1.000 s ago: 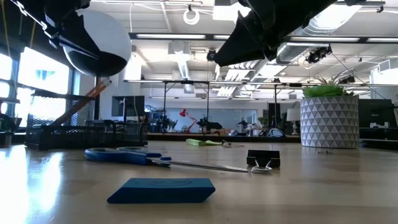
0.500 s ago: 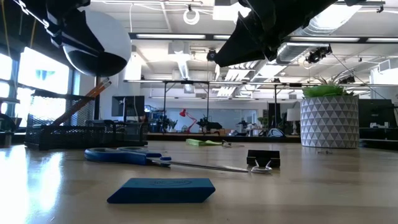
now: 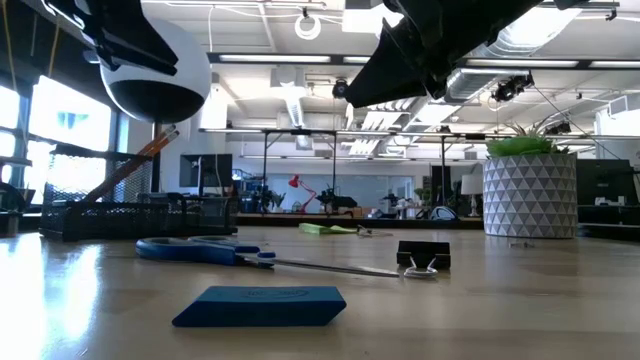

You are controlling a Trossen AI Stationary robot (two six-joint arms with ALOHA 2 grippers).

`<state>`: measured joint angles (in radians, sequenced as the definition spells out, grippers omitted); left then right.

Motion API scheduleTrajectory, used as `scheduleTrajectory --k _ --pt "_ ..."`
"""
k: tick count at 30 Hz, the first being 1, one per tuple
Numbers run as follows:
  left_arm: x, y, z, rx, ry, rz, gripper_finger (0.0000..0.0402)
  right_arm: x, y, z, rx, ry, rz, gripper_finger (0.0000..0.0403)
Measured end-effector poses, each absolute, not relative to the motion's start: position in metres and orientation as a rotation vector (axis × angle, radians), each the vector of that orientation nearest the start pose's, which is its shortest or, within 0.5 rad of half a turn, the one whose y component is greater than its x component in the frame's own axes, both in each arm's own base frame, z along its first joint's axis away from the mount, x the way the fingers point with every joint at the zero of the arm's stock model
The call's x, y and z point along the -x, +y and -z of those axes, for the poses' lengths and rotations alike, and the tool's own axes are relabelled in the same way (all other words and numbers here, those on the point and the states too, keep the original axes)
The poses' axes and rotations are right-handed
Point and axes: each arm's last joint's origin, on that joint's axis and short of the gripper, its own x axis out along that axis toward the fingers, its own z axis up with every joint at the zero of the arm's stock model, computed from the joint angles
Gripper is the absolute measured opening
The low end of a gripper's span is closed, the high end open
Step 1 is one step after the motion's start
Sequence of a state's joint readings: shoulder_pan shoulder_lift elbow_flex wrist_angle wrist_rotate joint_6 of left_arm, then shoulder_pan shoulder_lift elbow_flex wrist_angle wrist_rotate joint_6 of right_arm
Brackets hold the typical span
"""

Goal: Pick and place office supplies into organizer
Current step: Put the black pen into the black mesh desk organizer

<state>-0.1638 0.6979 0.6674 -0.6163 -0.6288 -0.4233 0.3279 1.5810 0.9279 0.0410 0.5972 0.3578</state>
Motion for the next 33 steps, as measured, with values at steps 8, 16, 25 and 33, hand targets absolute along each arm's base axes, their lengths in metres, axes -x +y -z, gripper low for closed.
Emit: scheduleTrajectory --k 8,16,25,33 --pt "-0.1385 -0.0065 -0.2704 0.166 0.503 -0.533 0.0159 -0.3165 0.0905 -0.2136 -0.074 0.492 0.354 0.0087" --pt "-0.1387 -0.0065 -0.2707 0.154 0.502 -0.529 0.0159 -0.3165 0.0905 -0.2136 -0.074 0.492 0.354 0.0087" --pt "-0.141 -0.0069 -0.274 0.125 0.475 -0.511 0.0159 -0.3165 0.0905 -0.2136 -0.077 0.492 0.354 0.0087" --pt "-0.1428 -0.0071 -0.2768 0.139 0.44 -0.511 0.0159 -0.3165 0.0906 -0.2136 -0.082 0.492 0.353 0.0087"
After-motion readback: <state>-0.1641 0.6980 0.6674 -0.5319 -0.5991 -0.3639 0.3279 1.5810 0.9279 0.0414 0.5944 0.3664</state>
